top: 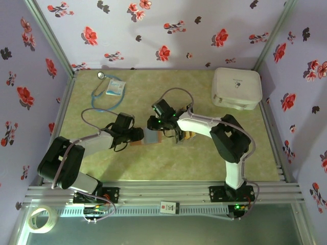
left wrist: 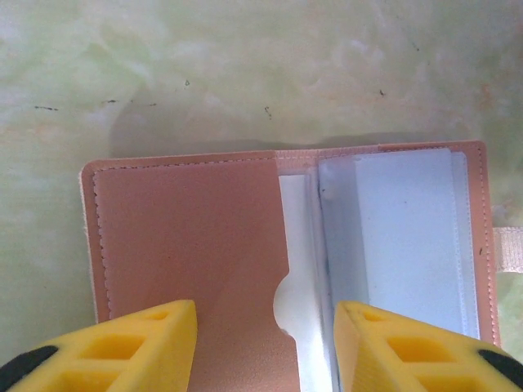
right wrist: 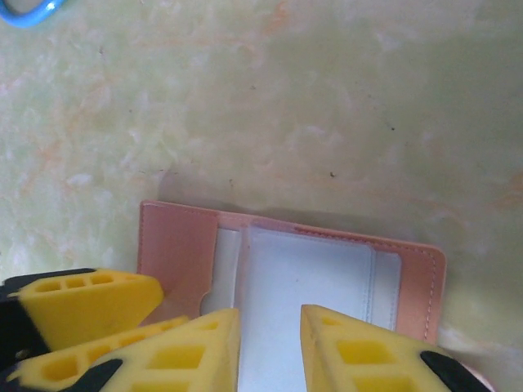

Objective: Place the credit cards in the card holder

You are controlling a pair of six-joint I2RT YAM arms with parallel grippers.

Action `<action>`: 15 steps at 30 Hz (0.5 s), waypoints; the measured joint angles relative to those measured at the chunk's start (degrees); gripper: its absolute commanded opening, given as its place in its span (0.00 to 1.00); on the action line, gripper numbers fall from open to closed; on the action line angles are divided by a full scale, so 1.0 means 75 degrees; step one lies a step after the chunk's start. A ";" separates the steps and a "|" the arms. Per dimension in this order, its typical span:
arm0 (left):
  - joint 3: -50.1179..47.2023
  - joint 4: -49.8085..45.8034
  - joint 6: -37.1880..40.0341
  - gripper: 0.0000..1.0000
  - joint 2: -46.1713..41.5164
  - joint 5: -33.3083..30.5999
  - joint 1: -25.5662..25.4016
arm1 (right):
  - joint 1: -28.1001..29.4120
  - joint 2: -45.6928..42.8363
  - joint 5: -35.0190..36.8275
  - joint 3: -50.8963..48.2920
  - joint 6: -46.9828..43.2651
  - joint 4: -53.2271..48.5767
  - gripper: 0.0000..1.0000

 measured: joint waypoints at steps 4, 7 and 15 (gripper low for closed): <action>0.0000 0.0006 0.0023 0.48 0.0000 0.0000 0.0032 | -0.0038 0.0166 -0.0026 0.0000 0.0000 -0.0012 0.26; -0.0009 0.0032 0.0038 0.48 0.0000 0.0000 0.0041 | -0.0050 0.0251 -0.0047 0.0000 0.0000 0.0000 0.26; -0.0099 0.0184 0.0178 0.48 0.0020 0.0000 0.0064 | -0.0067 0.0568 -0.0207 0.0003 0.0003 0.0009 0.26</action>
